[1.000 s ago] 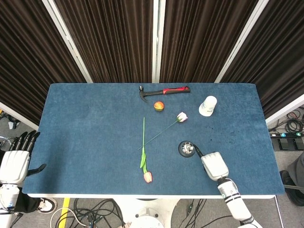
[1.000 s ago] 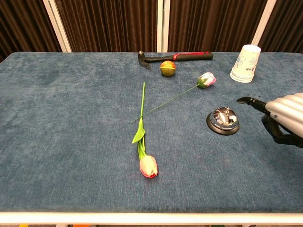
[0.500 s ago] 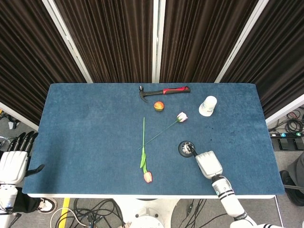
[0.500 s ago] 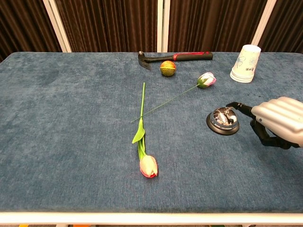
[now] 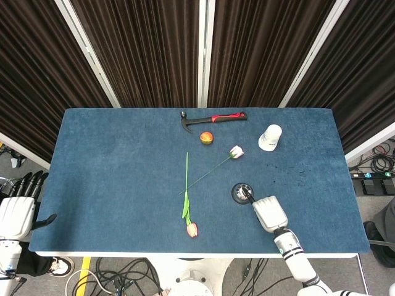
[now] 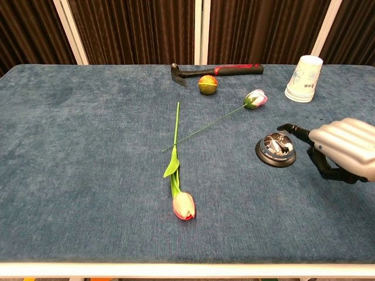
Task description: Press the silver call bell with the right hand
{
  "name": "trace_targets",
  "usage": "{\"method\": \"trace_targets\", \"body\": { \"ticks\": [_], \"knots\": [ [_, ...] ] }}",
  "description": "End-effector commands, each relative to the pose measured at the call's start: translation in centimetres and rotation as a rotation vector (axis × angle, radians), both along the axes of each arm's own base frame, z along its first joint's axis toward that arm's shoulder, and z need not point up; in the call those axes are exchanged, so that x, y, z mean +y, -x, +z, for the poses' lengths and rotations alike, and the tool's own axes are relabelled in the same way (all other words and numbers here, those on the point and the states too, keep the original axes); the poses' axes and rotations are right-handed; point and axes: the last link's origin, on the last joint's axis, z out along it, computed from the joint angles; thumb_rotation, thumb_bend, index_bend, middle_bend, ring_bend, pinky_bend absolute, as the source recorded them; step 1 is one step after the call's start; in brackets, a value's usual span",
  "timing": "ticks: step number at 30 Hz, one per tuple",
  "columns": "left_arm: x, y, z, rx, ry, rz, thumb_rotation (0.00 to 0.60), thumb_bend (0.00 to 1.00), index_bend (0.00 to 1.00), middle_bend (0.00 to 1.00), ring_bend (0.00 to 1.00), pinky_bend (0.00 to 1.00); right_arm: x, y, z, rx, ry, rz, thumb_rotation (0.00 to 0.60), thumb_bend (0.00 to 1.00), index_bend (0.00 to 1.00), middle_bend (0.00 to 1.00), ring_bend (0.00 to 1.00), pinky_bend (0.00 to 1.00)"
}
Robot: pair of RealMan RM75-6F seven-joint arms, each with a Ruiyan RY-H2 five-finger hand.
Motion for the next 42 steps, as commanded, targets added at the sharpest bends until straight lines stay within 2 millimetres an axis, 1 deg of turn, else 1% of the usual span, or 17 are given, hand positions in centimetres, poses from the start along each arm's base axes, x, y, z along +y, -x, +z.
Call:
{"method": "trace_targets", "body": {
  "ticks": [1,6,9,11,16,19,27,31,34,37,40,42],
  "knots": [
    [0.1,0.0,0.0,0.0,0.0,0.0,0.6,0.11,0.07,0.05,0.0,0.15,0.0,0.1,0.0,0.003,-0.003,-0.003,0.6,1.0,0.0,0.91,0.78,0.65],
    [0.0,0.0,0.0,0.001,-0.001,0.003,0.6,0.11,0.07,0.05,0.0,0.15,0.1,1.0,-0.7,0.04,-0.036,-0.033,0.6,1.0,0.0,0.91,0.78,0.65],
    [0.0,0.1,0.0,0.0,-0.002,0.008,0.6,0.11,0.07,0.05,0.0,0.15,0.2,1.1,-0.9,0.047,-0.043,-0.041,0.6,1.0,0.0,0.91,0.78,0.65],
    [0.0,0.2,0.0,0.0,-0.002,0.009,0.6,0.11,0.07,0.05,0.0,0.15,0.1,1.0,-0.8,0.041,-0.036,-0.037,0.6,1.0,0.0,0.91,0.78,0.65],
    [-0.1,0.1,0.1,-0.001,-0.003,0.004,0.6,0.11,0.07,0.05,0.0,0.15,-0.1,0.1,0.3,-0.011,0.017,-0.005,0.6,1.0,0.0,0.91,0.78,0.65],
    [0.0,0.1,0.0,-0.001,-0.001,0.001,0.6,0.11,0.07,0.05,0.0,0.15,-0.2,0.1,0.5,-0.021,0.027,0.001,0.6,1.0,0.0,0.91,0.78,0.65],
    [0.0,0.1,0.0,-0.004,-0.003,0.005,0.6,0.11,0.07,0.05,0.0,0.15,0.2,1.3,-0.9,0.05,-0.034,-0.034,0.6,1.0,0.0,0.91,0.78,0.65],
    [0.0,0.1,0.1,-0.006,-0.005,0.004,0.6,0.11,0.07,0.05,0.0,0.15,0.2,1.1,-0.8,0.044,-0.029,-0.033,0.6,1.0,0.0,0.91,0.78,0.65],
    [0.0,0.0,0.2,-0.006,-0.005,0.0,0.6,0.11,0.07,0.05,0.0,0.15,-0.1,0.4,0.2,-0.003,0.02,-0.013,0.6,1.0,0.0,0.91,0.78,0.65],
    [0.0,-0.1,0.1,-0.005,-0.005,-0.004,0.6,0.11,0.07,0.05,0.0,0.15,-0.7,-0.2,2.1,-0.067,0.093,0.006,0.6,1.0,0.0,0.91,0.78,0.65],
    [0.1,-0.2,0.0,-0.004,-0.001,-0.005,0.6,0.11,0.07,0.05,0.0,0.15,-1.1,-0.3,4.5,-0.132,0.182,0.018,0.6,1.0,0.0,0.91,0.78,0.65],
    [0.1,-0.3,0.0,-0.004,0.001,-0.007,0.6,0.11,0.07,0.05,0.0,0.15,-1.3,0.1,6.3,-0.172,0.248,0.013,0.6,1.0,0.0,0.9,0.78,0.65]
  ]
}}
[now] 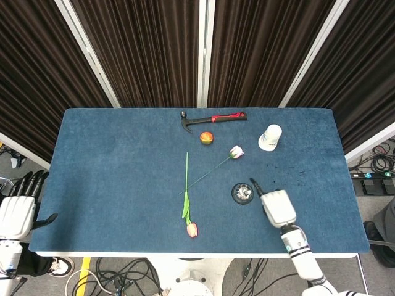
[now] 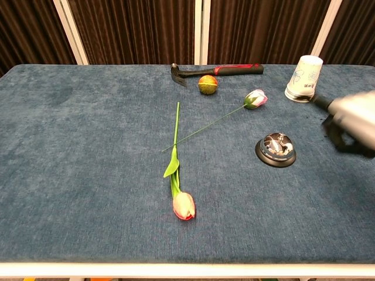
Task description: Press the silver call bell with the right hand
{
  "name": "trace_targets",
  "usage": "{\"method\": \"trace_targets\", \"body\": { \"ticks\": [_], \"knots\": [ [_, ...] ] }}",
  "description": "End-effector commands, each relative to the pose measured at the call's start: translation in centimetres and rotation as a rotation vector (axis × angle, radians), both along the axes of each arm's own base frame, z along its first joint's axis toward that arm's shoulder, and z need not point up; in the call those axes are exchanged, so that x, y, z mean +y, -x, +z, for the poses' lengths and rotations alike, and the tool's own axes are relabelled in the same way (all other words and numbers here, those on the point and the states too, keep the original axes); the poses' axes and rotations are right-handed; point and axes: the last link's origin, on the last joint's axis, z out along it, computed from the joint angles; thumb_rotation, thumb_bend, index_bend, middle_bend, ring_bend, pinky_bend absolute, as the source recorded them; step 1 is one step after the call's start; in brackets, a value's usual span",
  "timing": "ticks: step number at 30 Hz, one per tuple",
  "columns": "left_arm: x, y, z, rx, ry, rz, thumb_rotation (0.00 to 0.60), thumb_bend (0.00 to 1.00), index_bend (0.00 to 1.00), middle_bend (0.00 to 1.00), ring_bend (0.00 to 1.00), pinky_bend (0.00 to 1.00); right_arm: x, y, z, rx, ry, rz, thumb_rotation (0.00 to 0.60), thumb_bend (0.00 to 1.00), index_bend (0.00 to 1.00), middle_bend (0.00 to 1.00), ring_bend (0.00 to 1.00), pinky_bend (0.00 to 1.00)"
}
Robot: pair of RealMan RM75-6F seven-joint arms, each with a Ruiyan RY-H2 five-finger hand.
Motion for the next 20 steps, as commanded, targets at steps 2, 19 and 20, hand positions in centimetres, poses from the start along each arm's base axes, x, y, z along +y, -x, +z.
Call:
{"method": "trace_targets", "body": {
  "ticks": [2,19,20],
  "knots": [
    [0.0,-0.2,-0.1,0.0,0.002,-0.003,0.6,0.11,0.07,0.05,0.0,0.15,-0.3,1.0,4.5,-0.101,0.159,-0.009,0.6,1.0,0.0,0.84,0.74,0.65],
    [0.2,-0.7,-0.4,0.005,0.012,-0.011,0.6,0.11,0.07,0.05,0.0,0.15,3.5,9.9,11.8,-0.157,0.297,-0.217,0.6,0.0,0.0,0.0,0.0,0.0],
    [0.2,-0.7,-0.5,0.006,0.015,-0.009,0.6,0.11,0.07,0.05,0.0,0.15,3.6,9.9,11.7,-0.15,0.296,-0.216,0.6,0.0,0.0,0.0,0.0,0.0]
  ]
}}
